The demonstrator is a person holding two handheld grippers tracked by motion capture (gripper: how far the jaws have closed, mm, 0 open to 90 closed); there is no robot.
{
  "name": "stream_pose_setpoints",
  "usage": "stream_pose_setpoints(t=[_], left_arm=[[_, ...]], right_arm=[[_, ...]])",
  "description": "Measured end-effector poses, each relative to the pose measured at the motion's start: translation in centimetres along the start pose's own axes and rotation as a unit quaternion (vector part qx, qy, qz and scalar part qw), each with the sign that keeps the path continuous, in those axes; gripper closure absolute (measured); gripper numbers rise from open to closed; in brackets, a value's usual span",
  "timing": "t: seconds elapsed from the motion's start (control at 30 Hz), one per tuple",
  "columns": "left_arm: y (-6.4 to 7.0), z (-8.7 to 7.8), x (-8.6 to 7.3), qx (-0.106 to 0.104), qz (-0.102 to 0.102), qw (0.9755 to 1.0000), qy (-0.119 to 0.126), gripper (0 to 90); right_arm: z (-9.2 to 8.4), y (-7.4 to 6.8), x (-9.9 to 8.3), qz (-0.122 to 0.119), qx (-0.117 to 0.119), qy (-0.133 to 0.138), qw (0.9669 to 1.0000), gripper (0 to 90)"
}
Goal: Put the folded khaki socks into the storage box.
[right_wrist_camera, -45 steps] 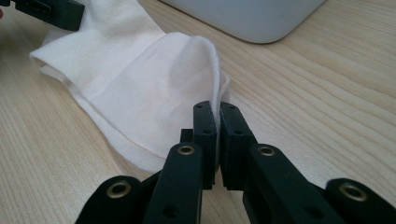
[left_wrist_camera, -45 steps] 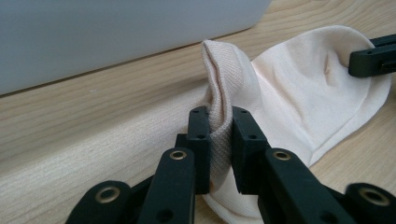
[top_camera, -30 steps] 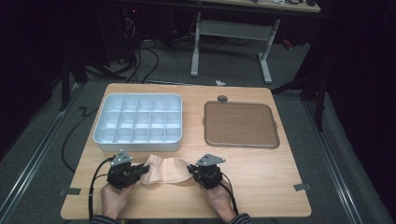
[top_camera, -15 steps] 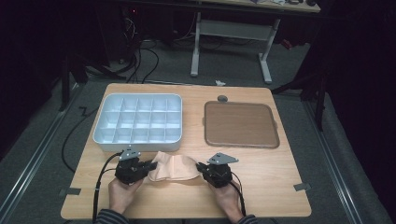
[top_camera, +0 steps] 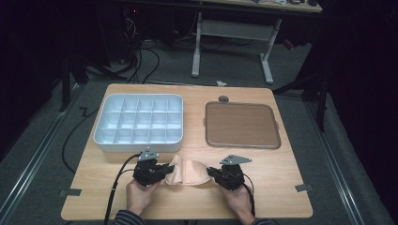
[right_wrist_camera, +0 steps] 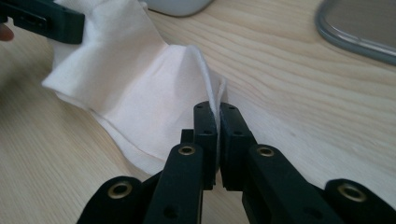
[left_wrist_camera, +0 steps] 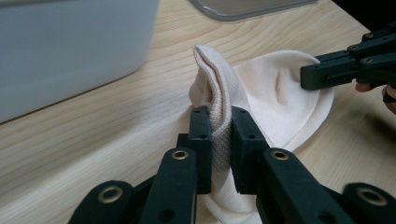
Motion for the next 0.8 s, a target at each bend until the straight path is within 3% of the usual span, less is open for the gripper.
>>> stream_pose_setpoints(t=[0.3,0.5,0.8], left_arm=[[0.1,0.8,0.4,-0.015,0.023,0.9995,-0.014,80.6],[0.4,1.8,0.3,-0.007,0.026,0.9996,-0.010,80.4],[-0.1,2.5,0.3,0.016,0.028,0.9995,0.002,79.5]], right_arm=[[-1.7,1.9,-1.7,0.033,-0.075,-0.006,0.9967,87.1],[-1.9,2.5,-1.6,0.028,-0.089,-0.010,0.9956,87.1],[-1.7,3.5,-1.4,0.015,-0.081,-0.003,0.9966,87.0]])
Point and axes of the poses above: each handheld gripper's, and its own axes: z roughly forward along the jaws, x roughly out of its top, y roughly to its right, the point moved 7 cm from there along z, roughly forward along the jaws, and after that the axes turned 8 degrees about -z, right-handed, at the moved point
